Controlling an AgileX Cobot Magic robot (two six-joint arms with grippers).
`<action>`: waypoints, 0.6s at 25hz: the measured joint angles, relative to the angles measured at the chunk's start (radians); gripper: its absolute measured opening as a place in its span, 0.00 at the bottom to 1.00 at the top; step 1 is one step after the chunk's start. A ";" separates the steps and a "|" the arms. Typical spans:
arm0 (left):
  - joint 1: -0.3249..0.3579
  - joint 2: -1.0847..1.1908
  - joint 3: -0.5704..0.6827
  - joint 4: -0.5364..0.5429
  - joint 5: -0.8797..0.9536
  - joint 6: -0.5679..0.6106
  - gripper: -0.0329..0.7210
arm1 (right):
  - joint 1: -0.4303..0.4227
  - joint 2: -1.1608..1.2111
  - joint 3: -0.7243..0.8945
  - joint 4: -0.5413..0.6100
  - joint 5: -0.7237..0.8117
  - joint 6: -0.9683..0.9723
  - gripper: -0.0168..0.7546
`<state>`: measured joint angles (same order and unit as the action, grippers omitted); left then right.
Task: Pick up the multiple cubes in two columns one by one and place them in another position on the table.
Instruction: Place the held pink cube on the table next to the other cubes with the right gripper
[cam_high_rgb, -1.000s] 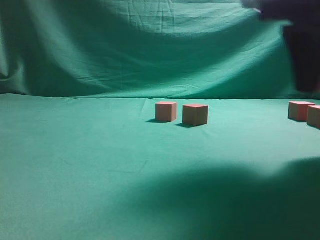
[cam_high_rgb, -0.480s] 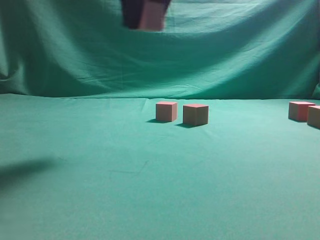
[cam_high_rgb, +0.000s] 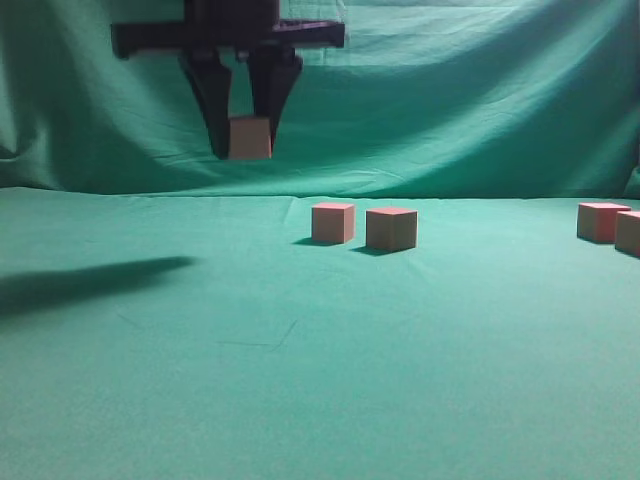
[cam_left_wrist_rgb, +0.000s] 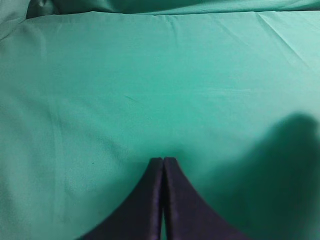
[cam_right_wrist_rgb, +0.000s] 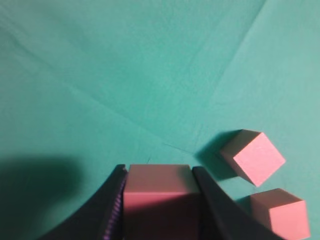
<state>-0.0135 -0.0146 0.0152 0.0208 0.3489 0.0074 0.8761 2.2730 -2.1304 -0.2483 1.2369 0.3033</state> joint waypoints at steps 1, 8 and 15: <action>0.000 0.000 0.000 0.000 0.000 0.000 0.04 | 0.000 0.012 -0.001 -0.005 0.000 0.018 0.36; 0.000 0.000 0.000 0.000 0.000 0.000 0.04 | -0.026 0.067 -0.009 -0.023 -0.016 0.138 0.36; 0.000 0.000 0.000 0.000 0.000 0.000 0.04 | -0.039 0.096 -0.009 -0.043 -0.059 0.194 0.36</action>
<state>-0.0135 -0.0146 0.0152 0.0208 0.3489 0.0074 0.8373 2.3694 -2.1390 -0.2916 1.1783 0.4968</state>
